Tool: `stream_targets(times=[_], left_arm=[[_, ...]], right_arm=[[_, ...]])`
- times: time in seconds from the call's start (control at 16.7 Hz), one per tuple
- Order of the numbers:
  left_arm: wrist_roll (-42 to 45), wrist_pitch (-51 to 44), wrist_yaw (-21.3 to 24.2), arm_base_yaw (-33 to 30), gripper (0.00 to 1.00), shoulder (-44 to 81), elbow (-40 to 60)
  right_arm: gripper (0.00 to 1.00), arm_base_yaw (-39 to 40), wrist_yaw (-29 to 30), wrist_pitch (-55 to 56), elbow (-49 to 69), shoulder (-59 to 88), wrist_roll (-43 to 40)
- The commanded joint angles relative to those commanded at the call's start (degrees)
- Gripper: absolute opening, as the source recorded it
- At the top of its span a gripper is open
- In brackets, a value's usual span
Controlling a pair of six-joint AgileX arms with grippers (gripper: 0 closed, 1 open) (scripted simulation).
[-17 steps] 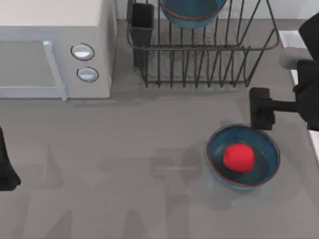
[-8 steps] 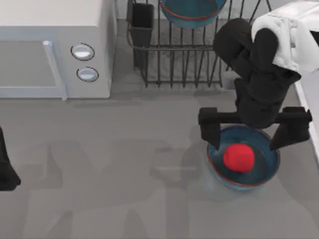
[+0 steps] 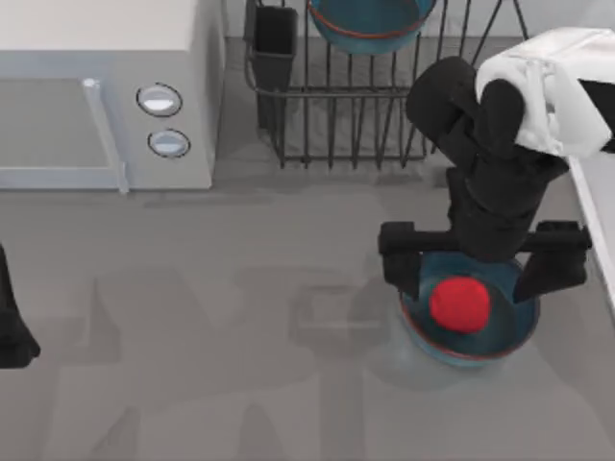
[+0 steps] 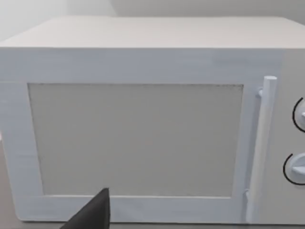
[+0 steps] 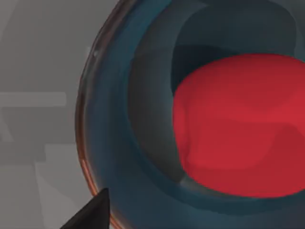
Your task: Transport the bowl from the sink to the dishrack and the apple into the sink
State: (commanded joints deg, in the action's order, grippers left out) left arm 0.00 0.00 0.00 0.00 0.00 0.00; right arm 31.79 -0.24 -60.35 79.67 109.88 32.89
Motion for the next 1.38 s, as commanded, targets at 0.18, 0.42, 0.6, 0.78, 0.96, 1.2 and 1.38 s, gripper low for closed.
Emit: stream_targets(times=[0.18, 0.42, 0.6, 0.78, 0.96, 1.2, 1.38], left_arm=[[0.0, 0.0, 0.0, 0.0, 1.0, 0.0, 0.0], [0.0, 0.0, 0.0, 0.0, 1.0, 0.0, 0.0], [0.0, 0.0, 0.0, 0.0, 1.0, 0.0, 0.0], [0.0, 0.0, 0.0, 0.0, 1.0, 0.0, 0.0], [0.0, 0.0, 0.0, 0.0, 1.0, 0.0, 0.0], [0.0, 0.0, 0.0, 0.0, 1.0, 0.0, 0.0], [0.0, 0.0, 0.0, 0.0, 1.0, 0.0, 0.0]], right_arm=[[1.0, 0.2, 0.1, 7.6, -4.2, 2.8, 0.1], [1.0, 0.4, 0.3, 16.6, -9.2, 6.4, 0.2], [1.0, 0.4, 0.3, 17.8, -10.1, 7.2, 0.3], [0.92, 0.4, 0.3, 17.8, -10.1, 7.2, 0.3], [0.7, 0.4, 0.3, 17.8, -10.1, 7.2, 0.3], [0.4, 0.4, 0.3, 17.8, -10.1, 7.2, 0.3], [0.17, 0.4, 0.3, 17.8, -10.1, 7.2, 0.3]])
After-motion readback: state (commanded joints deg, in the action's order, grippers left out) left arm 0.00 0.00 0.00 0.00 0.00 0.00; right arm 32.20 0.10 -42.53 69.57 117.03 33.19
